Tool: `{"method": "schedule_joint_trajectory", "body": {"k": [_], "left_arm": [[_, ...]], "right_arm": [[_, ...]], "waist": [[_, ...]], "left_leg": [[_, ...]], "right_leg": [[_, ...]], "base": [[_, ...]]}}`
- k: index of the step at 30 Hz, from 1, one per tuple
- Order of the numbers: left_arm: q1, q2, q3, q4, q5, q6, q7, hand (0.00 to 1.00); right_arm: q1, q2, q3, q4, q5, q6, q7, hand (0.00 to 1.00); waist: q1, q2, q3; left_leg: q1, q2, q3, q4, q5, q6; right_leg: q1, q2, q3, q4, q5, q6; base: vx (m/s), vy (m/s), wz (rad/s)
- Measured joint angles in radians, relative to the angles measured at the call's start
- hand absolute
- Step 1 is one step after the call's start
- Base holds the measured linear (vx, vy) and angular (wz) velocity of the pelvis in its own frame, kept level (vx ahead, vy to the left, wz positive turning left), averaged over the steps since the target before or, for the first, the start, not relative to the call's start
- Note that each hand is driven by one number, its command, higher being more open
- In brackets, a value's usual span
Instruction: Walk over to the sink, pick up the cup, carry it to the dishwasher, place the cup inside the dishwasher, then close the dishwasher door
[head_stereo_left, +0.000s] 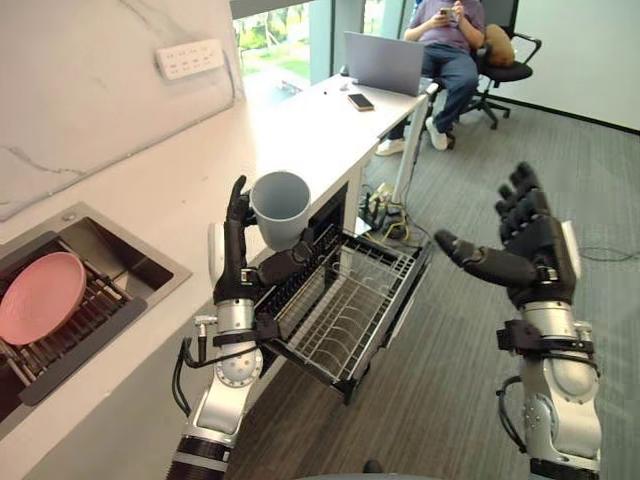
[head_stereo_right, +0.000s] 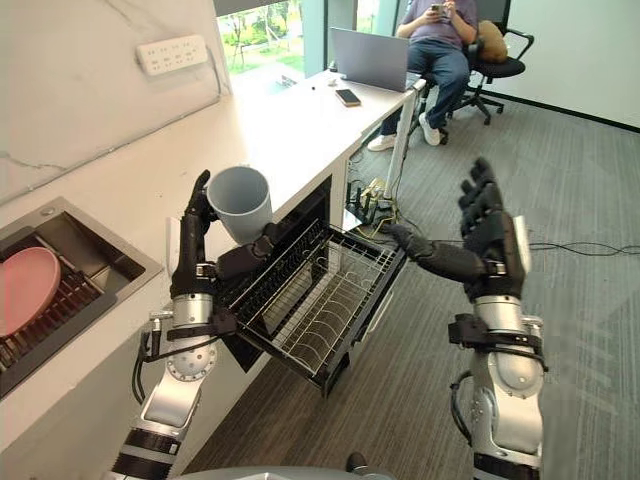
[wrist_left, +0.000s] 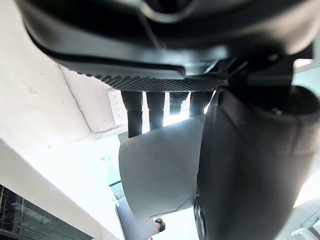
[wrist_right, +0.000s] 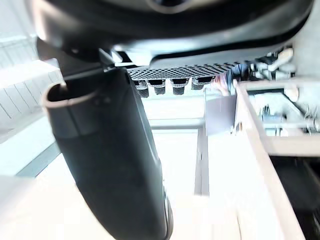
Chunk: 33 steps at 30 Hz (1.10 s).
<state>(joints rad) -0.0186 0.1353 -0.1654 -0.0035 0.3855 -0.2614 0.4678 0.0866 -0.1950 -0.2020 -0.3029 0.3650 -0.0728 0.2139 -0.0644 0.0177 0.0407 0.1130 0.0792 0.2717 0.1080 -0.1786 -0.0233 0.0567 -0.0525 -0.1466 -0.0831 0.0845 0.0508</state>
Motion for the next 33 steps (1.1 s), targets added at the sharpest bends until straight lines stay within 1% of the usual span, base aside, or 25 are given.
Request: {"method": "schedule_joint_trajectory", "body": {"k": [2, 3, 6, 12, 16, 20, 24, 27, 33], "left_arm": [[0.001, 0.0, -0.007, 0.007, 0.024, 0.0, 0.013, 0.0], [0.001, 0.001, -0.023, 0.007, 0.042, 0.0, 0.016, 0.0], [0.004, -0.001, -0.066, 0.007, 0.066, -0.003, 0.023, 0.0], [0.037, 0.004, -0.088, 0.007, 0.085, -0.01, 0.032, 0.0], [0.042, 0.006, -0.125, 0.007, 0.086, -0.019, 0.032, 0.0], [0.042, 0.006, -0.19, 0.007, 0.091, -0.05, 0.031, 0.0], [0.042, 0.004, -0.193, 0.007, 0.089, -0.061, 0.026, 0.0], [0.042, 0.004, -0.197, -0.001, 0.087, -0.076, 0.01, 0.0], [0.039, 0.005, -0.23, -0.082, 0.085, -0.082, -0.009, 0.0]], "right_arm": [[0.0, 0.0, 0.056, -0.009, 0.01, 0.001, 0.032, 1.0], [0.0, 0.0, 0.104, -0.02, 0.027, 0.003, 0.061, 1.0], [-0.004, 0.003, 0.168, -0.037, 0.03, 0.004, 0.088, 1.0], [-0.031, 0.004, 0.243, -0.04, 0.035, 0.031, 0.105, 1.0], [-0.036, 0.003, 0.284, -0.041, 0.034, 0.05, 0.104, 1.0], [-0.04, 0.002, 0.319, -0.041, 0.025, 0.053, 0.092, 1.0], [-0.055, -0.003, 0.325, -0.041, -0.007, 0.061, 0.067, 1.0], [-0.081, -0.003, 0.327, -0.04, -0.021, 0.069, 0.053, 1.0], [-0.1, -0.003, 0.327, -0.038, -0.078, 0.072, 0.009, 1.0]], "waist": [[0.002, 0.0, 0.0], [0.008, 0.0, 0.0], [0.024, 0.0, 0.0], [0.026, -0.002, -0.007], [0.037, -0.01, -0.013], [0.044, -0.018, -0.023], [0.046, -0.018, -0.042], [0.049, -0.019, -0.044], [0.052, -0.022, -0.047]], "left_leg": [[-0.001, -0.002, -0.006, -0.002, 0.001, 0.001], [-0.001, -0.004, -0.012, -0.002, 0.002, 0.002], [0.0, -0.009, -0.024, -0.006, 0.005, 0.007], [0.001, -0.026, -0.043, -0.03, 0.028, 0.016], [-0.002, -0.029, -0.049, -0.035, 0.037, 0.016], [-0.011, -0.029, -0.062, -0.036, 0.043, 0.015], [-0.016, -0.029, -0.07, -0.035, 0.048, 0.014], [-0.018, -0.029, -0.073, -0.034, 0.049, 0.015], [-0.021, -0.031, -0.078, -0.034, 0.05, 0.015]], "right_leg": [[0.0, -0.001, -0.005, 0.0, 0.0, 0.0], [0.003, -0.003, -0.013, 0.0, 0.0, 0.001], [0.009, -0.009, -0.024, 0.0, 0.001, 0.001], [0.01, -0.025, -0.041, -0.001, 0.005, 0.008], [0.01, -0.028, -0.047, -0.001, 0.005, 0.009], [0.01, -0.028, -0.057, -0.001, 0.006, 0.009], [0.008, -0.028, -0.068, -0.001, 0.006, 0.009], [0.008, -0.029, -0.071, -0.001, 0.006, 0.008], [0.008, -0.031, -0.074, -0.001, 0.006, 0.008]], "base": [[-0.01, -0.008, 0.11], [-0.01, -0.006, 0.11], [-0.02, 0.0, 0.14], [-0.05, -0.002, 0.1], [-0.07, -0.026, 0.06], [-0.06, -0.028, 0.09], [-0.02, -0.017, 0.07], [-0.02, -0.005, 0.02], [-0.02, -0.002, 0.03]]}}
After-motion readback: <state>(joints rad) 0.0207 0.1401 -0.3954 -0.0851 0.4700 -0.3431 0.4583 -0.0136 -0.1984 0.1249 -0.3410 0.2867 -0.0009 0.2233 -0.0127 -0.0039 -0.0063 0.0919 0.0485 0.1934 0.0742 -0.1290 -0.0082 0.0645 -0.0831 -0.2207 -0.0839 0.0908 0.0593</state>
